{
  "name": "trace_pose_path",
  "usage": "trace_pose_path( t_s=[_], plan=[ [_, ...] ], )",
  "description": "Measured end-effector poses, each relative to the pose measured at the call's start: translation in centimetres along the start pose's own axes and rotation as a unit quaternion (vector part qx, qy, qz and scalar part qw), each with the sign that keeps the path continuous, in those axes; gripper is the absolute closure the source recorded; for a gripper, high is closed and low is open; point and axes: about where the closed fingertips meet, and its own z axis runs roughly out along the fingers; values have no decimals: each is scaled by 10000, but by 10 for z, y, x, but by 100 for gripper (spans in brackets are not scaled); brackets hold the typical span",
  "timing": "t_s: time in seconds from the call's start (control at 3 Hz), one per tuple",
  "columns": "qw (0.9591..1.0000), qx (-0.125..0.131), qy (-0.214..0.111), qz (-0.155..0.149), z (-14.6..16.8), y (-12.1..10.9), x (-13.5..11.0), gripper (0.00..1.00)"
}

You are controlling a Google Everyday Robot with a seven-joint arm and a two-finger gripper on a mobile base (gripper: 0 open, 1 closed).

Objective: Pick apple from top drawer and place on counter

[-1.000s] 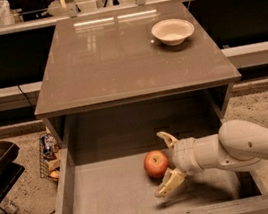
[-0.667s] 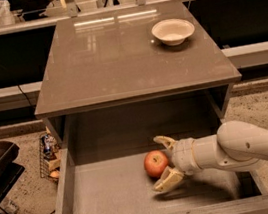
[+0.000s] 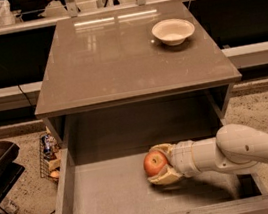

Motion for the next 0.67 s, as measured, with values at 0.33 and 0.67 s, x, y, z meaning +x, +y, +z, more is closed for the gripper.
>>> trace_pose_path(
  t_s=[0.33, 0.67],
  plan=[
    [10000, -12, -5, -4, 1, 1, -1, 95],
    [9996, -9, 193, -187, 0, -3, -12, 100]
  ],
)
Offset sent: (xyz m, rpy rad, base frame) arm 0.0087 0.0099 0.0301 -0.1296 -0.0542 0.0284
